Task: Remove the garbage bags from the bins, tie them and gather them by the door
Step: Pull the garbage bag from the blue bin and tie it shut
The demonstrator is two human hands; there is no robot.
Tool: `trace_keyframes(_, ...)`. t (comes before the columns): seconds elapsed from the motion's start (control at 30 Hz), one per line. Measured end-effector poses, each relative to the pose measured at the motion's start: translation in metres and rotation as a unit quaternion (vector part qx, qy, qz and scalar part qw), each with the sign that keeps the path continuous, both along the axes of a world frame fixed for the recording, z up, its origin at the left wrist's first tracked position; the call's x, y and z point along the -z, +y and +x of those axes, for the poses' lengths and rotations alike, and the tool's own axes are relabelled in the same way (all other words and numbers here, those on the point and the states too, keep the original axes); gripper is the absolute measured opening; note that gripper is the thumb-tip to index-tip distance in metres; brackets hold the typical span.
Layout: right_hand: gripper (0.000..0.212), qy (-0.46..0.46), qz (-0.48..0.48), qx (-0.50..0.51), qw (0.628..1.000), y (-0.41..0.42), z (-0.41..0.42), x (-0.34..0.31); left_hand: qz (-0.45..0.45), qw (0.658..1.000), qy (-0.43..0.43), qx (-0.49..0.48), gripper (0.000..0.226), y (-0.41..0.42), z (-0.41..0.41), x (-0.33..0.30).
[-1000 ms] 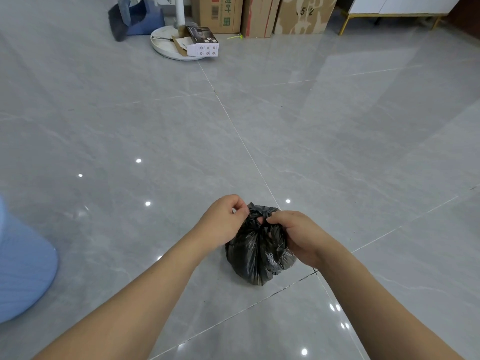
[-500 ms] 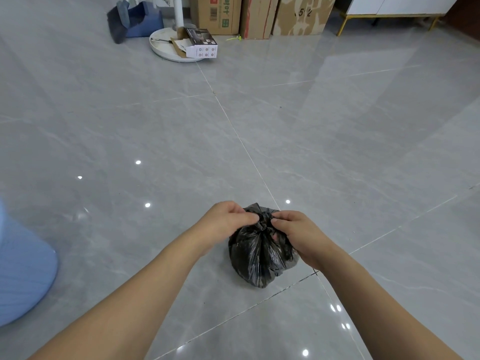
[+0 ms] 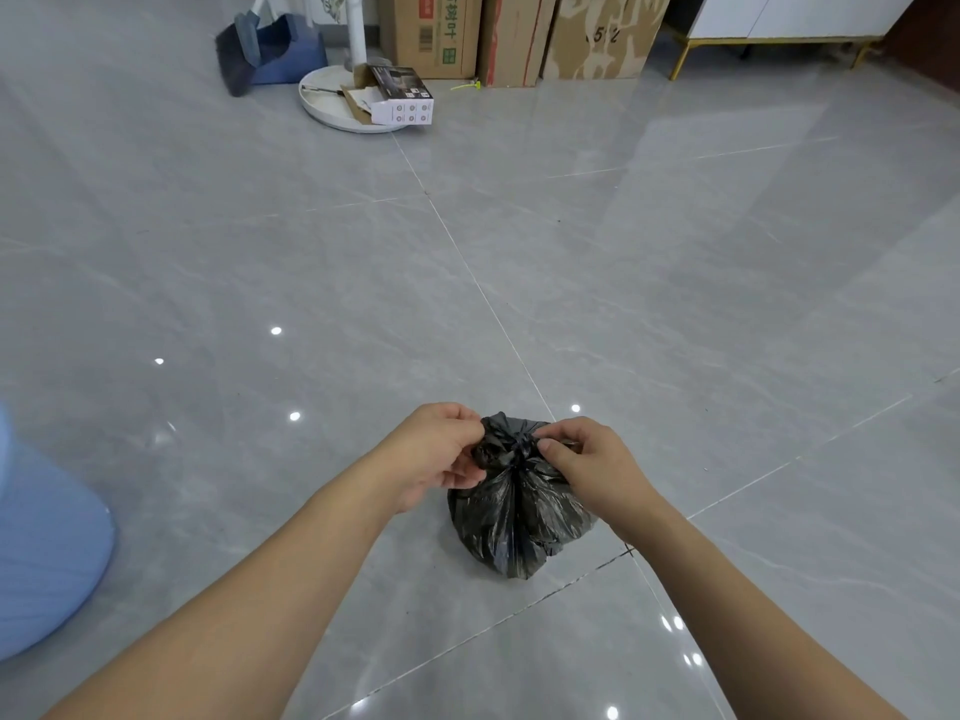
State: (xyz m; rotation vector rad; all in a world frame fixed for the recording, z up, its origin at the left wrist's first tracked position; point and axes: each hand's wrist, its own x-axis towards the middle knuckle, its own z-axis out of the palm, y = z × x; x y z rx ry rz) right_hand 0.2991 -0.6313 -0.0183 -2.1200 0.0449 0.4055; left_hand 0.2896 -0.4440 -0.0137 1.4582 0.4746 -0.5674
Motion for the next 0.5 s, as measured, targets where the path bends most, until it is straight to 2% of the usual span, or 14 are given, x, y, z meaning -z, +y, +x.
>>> trace_keyframes(0.13,0.016,-0.066,-0.054,-0.048,0.995,-0.001,0.001,0.002,0.106,0.991,-0.037,0.071,0.021,-0.003,-0.002,0.002)
trace_keyframes(0.23,0.015,-0.094,-0.041,-0.075,0.992,-0.005,0.001,0.004,0.160,0.979,-0.100,0.077,0.028,-0.005,-0.002,0.006)
trace_keyframes(0.37,0.014,-0.117,-0.101,-0.095,0.983,-0.022,0.009,0.011,0.292,0.935,-0.161,0.120,0.023,0.003,-0.007,0.013)
trace_keyframes(0.5,0.012,-0.114,-0.138,-0.083,0.980,-0.034,0.011,0.018,0.343,0.919,-0.157,0.113,0.020,0.009,-0.012,0.022)
